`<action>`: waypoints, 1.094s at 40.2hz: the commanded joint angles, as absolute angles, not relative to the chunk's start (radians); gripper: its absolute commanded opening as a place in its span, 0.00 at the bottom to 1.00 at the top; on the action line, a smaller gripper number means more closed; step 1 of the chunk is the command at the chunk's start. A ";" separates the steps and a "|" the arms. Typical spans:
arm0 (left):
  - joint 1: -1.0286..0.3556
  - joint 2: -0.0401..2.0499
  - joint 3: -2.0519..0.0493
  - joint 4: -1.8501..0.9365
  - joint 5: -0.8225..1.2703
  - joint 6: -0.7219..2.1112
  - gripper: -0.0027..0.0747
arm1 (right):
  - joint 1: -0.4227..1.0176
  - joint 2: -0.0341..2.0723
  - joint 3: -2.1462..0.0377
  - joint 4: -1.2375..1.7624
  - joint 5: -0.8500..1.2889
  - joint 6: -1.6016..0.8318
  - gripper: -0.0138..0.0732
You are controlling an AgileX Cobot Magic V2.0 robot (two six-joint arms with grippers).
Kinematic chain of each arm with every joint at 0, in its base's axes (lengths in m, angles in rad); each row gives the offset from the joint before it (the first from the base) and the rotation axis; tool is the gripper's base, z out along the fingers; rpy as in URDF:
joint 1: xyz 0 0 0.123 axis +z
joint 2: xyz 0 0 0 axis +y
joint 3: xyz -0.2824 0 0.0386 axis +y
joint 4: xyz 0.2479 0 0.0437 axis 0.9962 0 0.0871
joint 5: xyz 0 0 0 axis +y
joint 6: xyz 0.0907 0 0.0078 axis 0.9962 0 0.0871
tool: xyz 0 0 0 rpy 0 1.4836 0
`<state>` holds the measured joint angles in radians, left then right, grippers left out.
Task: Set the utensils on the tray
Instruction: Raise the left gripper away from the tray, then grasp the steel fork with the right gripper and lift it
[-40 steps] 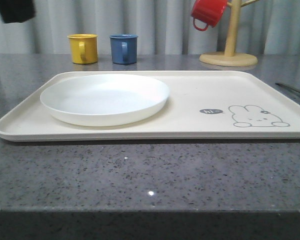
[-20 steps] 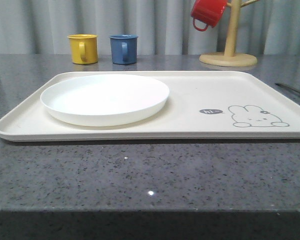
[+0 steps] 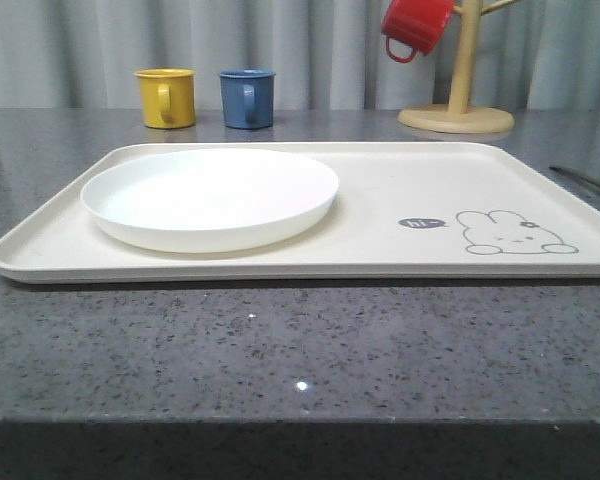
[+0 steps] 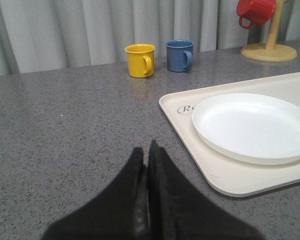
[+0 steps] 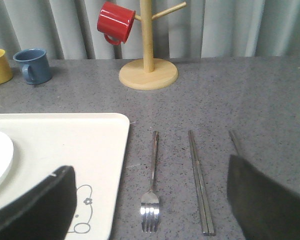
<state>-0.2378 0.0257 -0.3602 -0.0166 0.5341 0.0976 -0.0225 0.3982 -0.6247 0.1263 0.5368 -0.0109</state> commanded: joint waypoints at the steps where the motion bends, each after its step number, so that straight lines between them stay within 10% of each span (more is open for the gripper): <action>1: -0.235 0.033 -0.382 -0.028 0.426 0.088 0.01 | -0.031 0.410 -0.661 0.128 0.459 -0.020 0.89; 24: -0.235 0.033 -0.382 -0.028 0.427 0.088 0.01 | -0.031 0.412 -0.661 0.128 0.463 -0.020 0.88; 34: -0.235 0.033 -0.382 -0.028 0.427 0.088 0.01 | -0.031 0.561 -0.669 0.128 0.443 -0.020 0.51; 44: -0.235 0.033 -0.382 -0.028 0.427 0.088 0.01 | -0.019 0.850 -0.802 0.128 0.488 -0.020 0.47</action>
<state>-0.2378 0.0211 -0.3585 -0.0188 0.5181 0.0976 -0.0225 0.7718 -0.7238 0.1263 0.5348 -0.0109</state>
